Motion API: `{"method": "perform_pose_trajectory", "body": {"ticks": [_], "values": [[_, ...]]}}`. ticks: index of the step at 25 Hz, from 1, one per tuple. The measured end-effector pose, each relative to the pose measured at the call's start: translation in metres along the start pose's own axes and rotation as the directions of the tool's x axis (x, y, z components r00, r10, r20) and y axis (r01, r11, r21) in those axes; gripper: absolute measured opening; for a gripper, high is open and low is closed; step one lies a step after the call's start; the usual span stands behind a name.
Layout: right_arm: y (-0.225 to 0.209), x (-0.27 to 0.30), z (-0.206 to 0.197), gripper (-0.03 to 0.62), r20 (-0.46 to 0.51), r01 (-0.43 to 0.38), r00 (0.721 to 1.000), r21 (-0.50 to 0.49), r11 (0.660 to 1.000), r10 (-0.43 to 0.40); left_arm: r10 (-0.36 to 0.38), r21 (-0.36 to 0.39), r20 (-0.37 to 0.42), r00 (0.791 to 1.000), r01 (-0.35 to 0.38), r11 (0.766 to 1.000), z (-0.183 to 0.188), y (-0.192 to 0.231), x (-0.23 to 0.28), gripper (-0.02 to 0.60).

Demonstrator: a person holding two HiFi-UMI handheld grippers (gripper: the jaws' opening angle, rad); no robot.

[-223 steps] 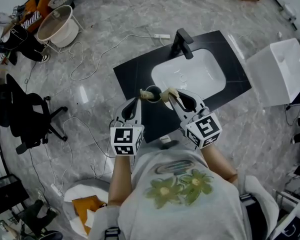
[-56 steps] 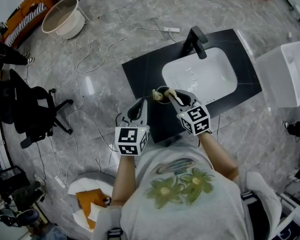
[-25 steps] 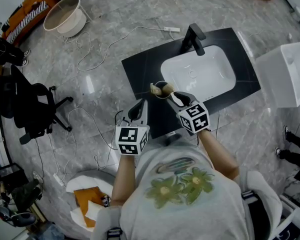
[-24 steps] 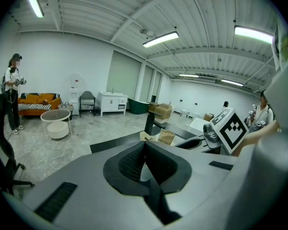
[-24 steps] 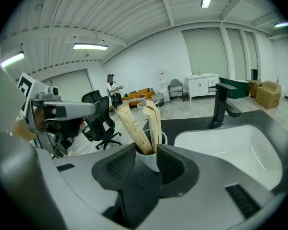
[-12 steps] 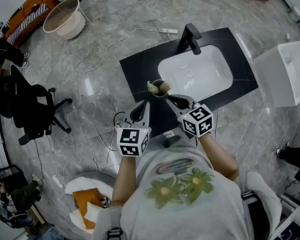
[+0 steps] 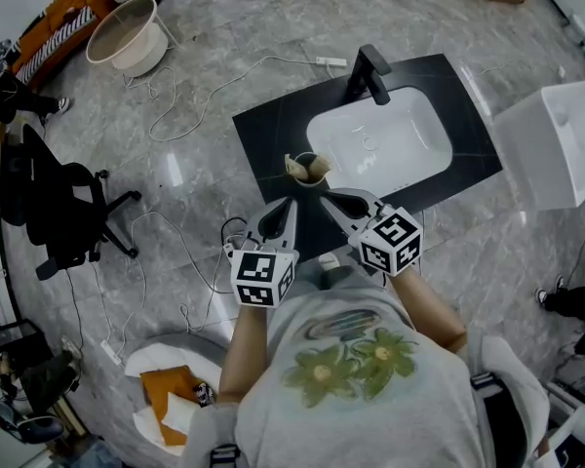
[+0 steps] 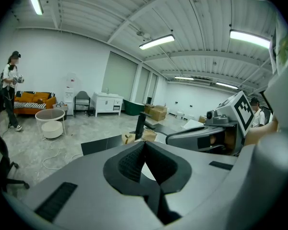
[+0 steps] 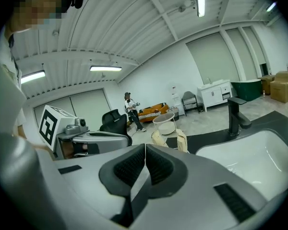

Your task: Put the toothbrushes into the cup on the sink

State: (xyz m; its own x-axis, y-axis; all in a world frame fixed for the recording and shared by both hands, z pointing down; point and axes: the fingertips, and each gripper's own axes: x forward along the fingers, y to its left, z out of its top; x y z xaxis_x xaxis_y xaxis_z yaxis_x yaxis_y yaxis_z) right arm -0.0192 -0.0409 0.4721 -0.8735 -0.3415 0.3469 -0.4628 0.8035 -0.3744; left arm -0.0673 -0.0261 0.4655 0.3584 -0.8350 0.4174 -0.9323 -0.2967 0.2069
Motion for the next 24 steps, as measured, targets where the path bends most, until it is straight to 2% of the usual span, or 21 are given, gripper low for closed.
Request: {"method": "perform_pose_trajectory", "body": {"ticks": [7,24], "values": [[0.011,-0.003,0.002,0.043,0.001,-0.02,1.0,0.004,1.0,0.02,-0.015,-0.006,0.004,1.0,0.015,1.0,-0.001,-0.009,-0.006,0.018],[0.005,-0.005,-0.006,0.043,-0.036,-0.004,0.999,0.004,1.0,0.004,-0.034,-0.015,-0.004,0.999,0.034,0.999,-0.004,-0.015,-0.002,0.018]]}}
